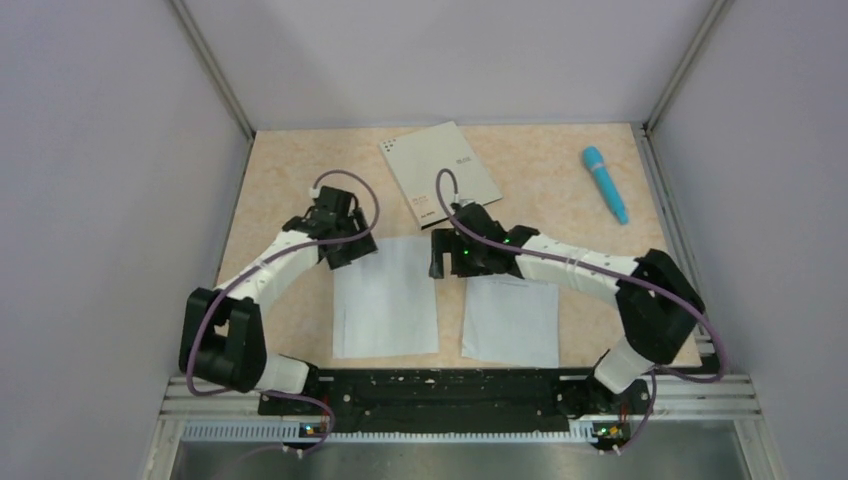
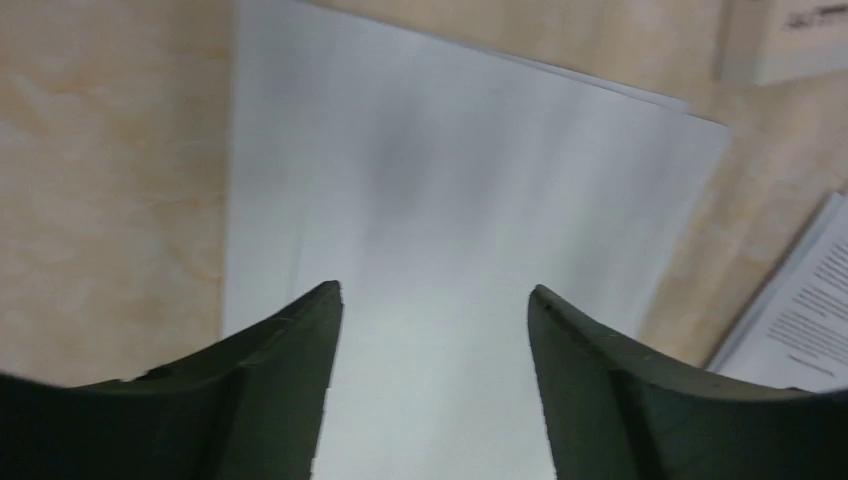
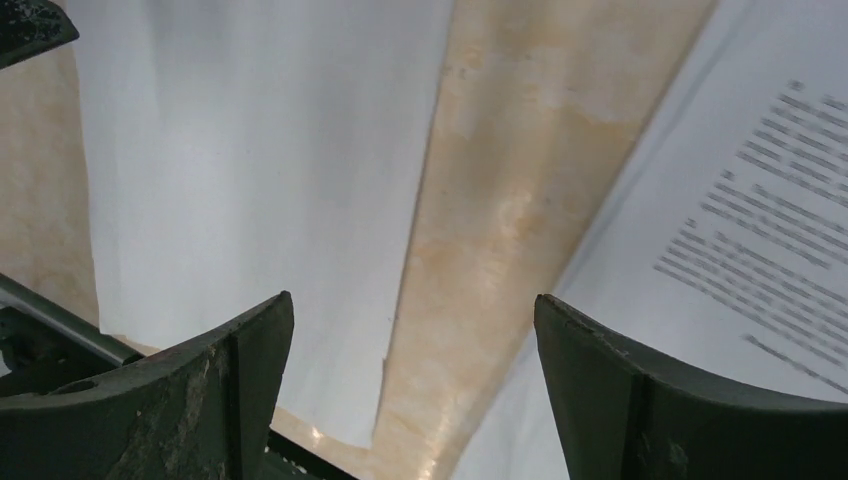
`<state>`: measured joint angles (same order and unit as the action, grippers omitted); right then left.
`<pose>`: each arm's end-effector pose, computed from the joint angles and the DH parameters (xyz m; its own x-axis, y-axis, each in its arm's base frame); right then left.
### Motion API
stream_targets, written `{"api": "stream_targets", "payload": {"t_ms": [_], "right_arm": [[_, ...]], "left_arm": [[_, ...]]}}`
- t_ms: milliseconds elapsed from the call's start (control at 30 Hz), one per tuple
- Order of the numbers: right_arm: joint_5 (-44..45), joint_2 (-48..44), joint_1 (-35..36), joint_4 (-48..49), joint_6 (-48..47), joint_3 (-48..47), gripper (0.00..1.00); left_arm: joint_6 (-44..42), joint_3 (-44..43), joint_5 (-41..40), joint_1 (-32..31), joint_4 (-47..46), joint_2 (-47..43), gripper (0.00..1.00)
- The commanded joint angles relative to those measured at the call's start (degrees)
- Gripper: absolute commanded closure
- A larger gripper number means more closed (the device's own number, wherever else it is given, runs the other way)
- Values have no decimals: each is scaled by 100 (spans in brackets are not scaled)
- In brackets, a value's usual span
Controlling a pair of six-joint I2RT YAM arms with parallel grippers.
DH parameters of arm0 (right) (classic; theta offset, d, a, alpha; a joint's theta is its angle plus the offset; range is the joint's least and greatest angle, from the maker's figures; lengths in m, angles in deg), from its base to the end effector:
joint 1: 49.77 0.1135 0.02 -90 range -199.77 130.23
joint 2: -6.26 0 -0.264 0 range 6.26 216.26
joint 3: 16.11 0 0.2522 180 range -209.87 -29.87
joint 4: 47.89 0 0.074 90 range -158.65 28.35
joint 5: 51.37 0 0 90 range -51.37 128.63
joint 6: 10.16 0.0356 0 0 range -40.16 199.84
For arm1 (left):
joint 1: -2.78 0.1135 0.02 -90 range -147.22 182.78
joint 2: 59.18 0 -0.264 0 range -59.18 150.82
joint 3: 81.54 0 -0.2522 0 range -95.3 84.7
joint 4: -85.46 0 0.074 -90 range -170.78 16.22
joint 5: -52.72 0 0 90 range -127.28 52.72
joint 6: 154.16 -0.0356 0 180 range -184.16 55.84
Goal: Put the files into the folder
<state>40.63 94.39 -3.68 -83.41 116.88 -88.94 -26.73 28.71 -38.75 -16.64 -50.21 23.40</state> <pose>0.2255 0.2325 0.2259 -0.8536 -0.0187 -0.5206 -0.2387 0.9023 0.3590 0.2750 -0.0960 0.2272 -0.8233 -0.3540 -0.4437 -0.2281 0.9221 -0.3125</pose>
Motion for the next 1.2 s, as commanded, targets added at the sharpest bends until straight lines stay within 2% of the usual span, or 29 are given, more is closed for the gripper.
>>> {"api": "stream_targets", "payload": {"t_ms": [0,67,200,333,567,733,833,900,1000,1167], "right_arm": [[-318,756,346,574,91,-596,11],[-480,1040,406,733,123,-674,11],[-604,1482,486,843,130,-818,11],[-617,1646,534,928,113,-792,11],[-710,1780,542,1144,182,-661,11],[-814,1870,535,1244,211,-668,11],[-849,1957,537,1254,210,-734,11],[-853,2014,535,1253,191,-781,11],[-888,2111,533,1254,193,-852,11],[-831,2190,542,1239,188,-905,11]], "left_arm": [[-45,716,-459,765,271,-585,23],[-25,940,-473,976,207,-722,15],[11,1309,-337,1302,43,-730,8],[37,1568,-84,1397,-154,-710,6],[-15,1896,1159,1397,-607,-629,6],[-25,1913,1566,1397,-634,-639,6],[-29,1866,1821,1397,-620,-638,11],[-27,1813,1932,1397,-570,-663,19],[-28,1775,2046,1397,-528,-738,27],[-178,1627,1751,1397,-227,-629,40]]}}
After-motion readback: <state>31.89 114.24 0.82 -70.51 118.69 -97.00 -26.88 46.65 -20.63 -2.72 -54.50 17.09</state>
